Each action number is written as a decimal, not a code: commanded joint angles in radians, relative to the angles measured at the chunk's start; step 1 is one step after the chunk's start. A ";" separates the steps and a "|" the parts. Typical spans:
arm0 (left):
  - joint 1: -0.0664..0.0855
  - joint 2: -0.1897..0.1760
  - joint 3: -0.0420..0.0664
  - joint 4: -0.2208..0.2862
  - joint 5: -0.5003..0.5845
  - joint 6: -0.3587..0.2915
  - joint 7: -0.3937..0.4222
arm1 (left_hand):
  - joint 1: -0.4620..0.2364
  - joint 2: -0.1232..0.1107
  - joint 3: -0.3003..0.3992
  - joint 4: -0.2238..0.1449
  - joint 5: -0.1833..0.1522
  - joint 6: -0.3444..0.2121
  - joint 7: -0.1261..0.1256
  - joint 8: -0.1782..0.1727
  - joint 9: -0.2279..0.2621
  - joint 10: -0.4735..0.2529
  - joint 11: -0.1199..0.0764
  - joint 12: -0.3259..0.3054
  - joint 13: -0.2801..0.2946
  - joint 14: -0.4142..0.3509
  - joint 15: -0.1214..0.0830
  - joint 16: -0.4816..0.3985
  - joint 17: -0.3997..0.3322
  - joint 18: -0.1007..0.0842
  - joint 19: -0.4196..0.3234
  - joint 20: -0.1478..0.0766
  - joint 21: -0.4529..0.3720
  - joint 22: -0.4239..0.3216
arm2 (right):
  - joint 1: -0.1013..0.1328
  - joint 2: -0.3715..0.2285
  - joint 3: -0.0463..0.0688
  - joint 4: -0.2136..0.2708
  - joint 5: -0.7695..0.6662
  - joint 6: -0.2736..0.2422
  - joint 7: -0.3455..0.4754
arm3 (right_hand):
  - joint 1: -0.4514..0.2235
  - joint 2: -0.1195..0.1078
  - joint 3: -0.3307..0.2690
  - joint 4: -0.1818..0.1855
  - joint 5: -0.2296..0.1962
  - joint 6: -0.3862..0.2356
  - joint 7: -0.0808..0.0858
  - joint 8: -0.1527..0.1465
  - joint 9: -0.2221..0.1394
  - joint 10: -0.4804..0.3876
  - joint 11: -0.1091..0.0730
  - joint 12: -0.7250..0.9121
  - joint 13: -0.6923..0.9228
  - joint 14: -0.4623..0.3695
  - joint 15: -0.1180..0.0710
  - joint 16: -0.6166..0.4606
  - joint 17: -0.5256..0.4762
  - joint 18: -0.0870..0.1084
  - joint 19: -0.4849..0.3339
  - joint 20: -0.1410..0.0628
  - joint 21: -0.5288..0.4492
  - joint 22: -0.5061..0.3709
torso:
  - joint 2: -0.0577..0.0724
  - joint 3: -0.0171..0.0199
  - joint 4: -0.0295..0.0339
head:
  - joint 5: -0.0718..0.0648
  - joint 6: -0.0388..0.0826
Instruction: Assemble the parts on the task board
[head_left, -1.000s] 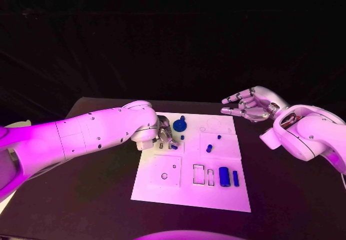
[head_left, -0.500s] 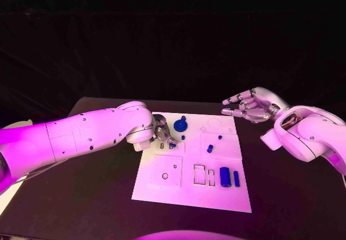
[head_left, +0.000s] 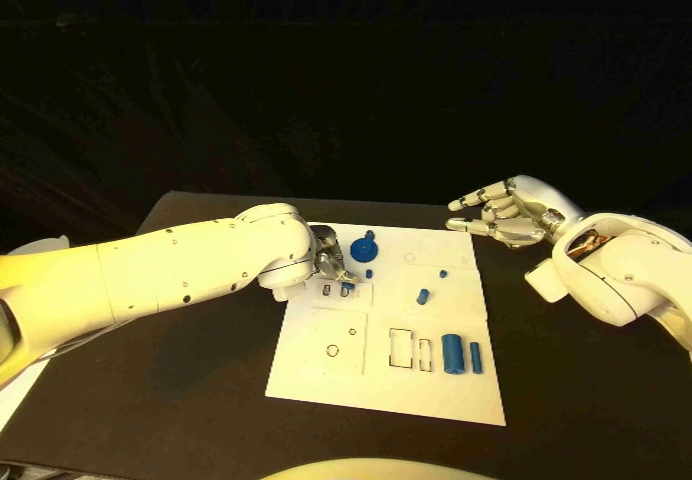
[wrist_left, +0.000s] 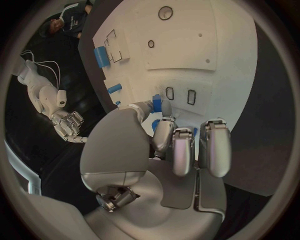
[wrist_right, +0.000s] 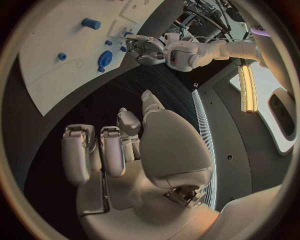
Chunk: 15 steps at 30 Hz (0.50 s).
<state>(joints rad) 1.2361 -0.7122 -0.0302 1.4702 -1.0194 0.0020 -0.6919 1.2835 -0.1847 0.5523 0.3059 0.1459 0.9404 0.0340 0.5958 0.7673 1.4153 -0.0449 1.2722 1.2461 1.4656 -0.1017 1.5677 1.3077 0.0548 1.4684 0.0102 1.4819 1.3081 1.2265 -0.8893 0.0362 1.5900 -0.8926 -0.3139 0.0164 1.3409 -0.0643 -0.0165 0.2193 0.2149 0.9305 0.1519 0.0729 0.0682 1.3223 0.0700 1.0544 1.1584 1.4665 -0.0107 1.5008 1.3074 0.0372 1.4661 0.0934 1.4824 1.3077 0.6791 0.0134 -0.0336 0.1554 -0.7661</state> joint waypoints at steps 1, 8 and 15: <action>-0.002 0.006 0.000 0.003 -0.068 -0.011 -0.024 | -0.009 0.000 0.176 -0.170 0.006 0.008 -0.009 0.006 0.002 0.005 -0.002 0.003 -0.001 0.105 0.002 0.003 0.263 -0.019 0.031 0.002 0.004 0.114 | -0.001 0.002 0.000 -0.001 -0.004 0.014 0.002 | 0.000 0.008 -0.006 -0.001 0.005 0.006 0.002 0.002 0.001 -0.004 -0.006 -0.006 -0.001 0.076 -0.001 -0.005 0.144 0.002 0.017 0.000 -0.006 0.091 | 0.001 -0.0010 -0.0015 | 0.003 -0.002; -0.004 0.009 0.000 -0.003 -0.105 0.010 -0.038 | -0.010 0.000 0.178 -0.172 0.006 0.008 -0.009 0.006 0.002 0.004 -0.001 0.001 -0.003 0.105 0.002 0.003 0.263 -0.019 0.030 0.002 0.003 0.112 | -0.003 0.003 0.000 -0.002 -0.004 0.015 0.003 | 0.000 0.008 -0.006 -0.001 0.005 0.006 0.002 0.002 0.001 -0.004 -0.006 -0.006 -0.001 0.076 -0.001 -0.005 0.144 0.002 0.017 0.000 -0.006 0.091 | 0.000 0.0002 -0.0005 | 0.005 -0.006; -0.004 0.008 0.000 -0.003 -0.130 0.050 -0.045 | -0.011 -0.002 0.184 -0.178 0.006 0.008 -0.009 0.006 0.003 0.004 -0.001 0.002 -0.002 0.105 0.002 0.003 0.263 -0.020 0.031 0.002 0.004 0.115 | -0.004 0.005 0.000 -0.001 -0.004 0.017 0.003 | 0.000 0.008 -0.006 -0.001 0.005 0.006 0.002 0.002 0.001 -0.004 -0.006 -0.006 -0.001 0.076 -0.001 -0.005 0.144 0.002 0.017 0.000 -0.006 0.091 | 0.000 -0.0001 -0.0008 | 0.007 -0.009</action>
<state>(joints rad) 1.2322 -0.7050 -0.0304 1.4661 -1.1118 0.0129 -0.6966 1.2696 -0.1986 0.5760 0.2820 0.1499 0.9421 0.0355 0.5950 0.7687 1.4152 -0.0448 1.2722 1.2443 1.4655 -0.1017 1.5677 1.3075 0.0548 1.4684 0.0103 1.4818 1.3080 1.2236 -0.8859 0.0361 1.5880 -0.8923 -0.3113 0.0164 1.3409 -0.0643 -0.0164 0.2192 0.2149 0.9305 0.1519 0.0729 0.0681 1.3223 0.0700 1.0544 1.1584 1.4664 -0.0107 1.5008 1.3081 0.0372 1.4661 0.0934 1.4824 1.3075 0.6794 0.0131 -0.0344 0.1617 -0.7735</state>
